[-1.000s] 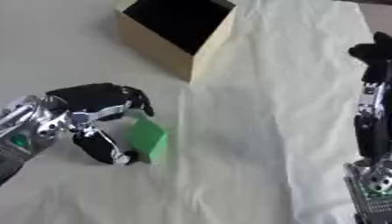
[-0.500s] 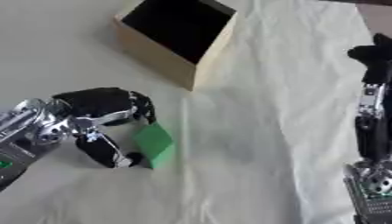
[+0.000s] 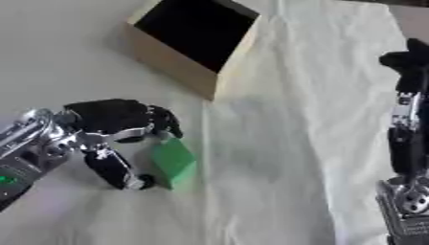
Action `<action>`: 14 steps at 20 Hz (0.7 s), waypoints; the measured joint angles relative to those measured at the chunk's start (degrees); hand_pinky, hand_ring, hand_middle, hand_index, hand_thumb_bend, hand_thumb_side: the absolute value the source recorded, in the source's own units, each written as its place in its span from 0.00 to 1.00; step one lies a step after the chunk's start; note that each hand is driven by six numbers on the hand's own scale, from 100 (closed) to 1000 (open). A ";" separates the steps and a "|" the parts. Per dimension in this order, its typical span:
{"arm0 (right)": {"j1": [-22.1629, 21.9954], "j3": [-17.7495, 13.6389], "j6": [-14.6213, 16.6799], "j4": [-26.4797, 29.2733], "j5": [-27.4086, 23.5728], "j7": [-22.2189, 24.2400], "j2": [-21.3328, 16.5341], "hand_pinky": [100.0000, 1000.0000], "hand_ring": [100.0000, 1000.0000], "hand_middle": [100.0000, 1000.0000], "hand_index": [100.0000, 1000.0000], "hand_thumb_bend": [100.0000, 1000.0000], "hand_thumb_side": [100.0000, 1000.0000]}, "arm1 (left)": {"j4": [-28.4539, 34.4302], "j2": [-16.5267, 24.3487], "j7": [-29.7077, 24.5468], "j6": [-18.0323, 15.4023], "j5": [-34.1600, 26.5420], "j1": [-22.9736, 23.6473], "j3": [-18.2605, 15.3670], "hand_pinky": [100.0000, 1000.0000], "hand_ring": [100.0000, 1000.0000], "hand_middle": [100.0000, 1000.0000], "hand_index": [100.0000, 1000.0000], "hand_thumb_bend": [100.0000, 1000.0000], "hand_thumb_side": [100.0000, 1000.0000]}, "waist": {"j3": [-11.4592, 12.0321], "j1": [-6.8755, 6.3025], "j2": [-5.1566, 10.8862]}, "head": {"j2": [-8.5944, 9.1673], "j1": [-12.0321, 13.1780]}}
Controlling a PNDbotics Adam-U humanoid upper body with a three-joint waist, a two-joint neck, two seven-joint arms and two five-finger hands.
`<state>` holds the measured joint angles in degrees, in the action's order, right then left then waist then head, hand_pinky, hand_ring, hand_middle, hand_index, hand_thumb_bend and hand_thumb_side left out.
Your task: Pick up objects on the table and place them in the box.
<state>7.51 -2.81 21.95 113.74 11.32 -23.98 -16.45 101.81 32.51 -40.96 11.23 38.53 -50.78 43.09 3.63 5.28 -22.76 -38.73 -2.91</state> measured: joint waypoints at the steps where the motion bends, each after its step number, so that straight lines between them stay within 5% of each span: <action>1: 0.00 0.00 0.00 0.00 -0.01 0.00 0.00 0.78 0.66 0.59 0.80 0.00 0.75 | 0.04 -0.12 -0.01 -0.40 1.12 -0.08 0.01 0.72 0.85 0.87 0.93 0.64 0.15 | 0.01 -0.02 0.00 | 0.00 -0.03; 7: -0.01 -0.01 -0.02 0.00 -0.06 0.05 0.00 0.78 0.66 0.59 0.80 0.00 0.75 | 1.88 -0.10 0.30 -2.47 6.48 -0.61 -0.09 0.73 0.85 0.86 0.90 0.55 0.14 | 0.24 -0.25 0.00 | 0.02 -0.34; 14: -0.02 -0.02 -0.09 0.00 -0.15 0.11 0.00 0.78 0.66 0.59 0.80 0.00 0.75 | 6.38 0.27 -4.80 -2.54 2.81 -3.18 -0.38 0.72 0.84 0.85 0.88 0.43 0.11 | 0.24 -0.62 0.01 | 0.07 -0.61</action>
<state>7.50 -2.84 21.86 113.74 11.17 -23.87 -16.45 108.20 32.78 -45.76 8.69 41.34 -53.95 42.71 3.87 4.66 -22.75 -38.65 -3.51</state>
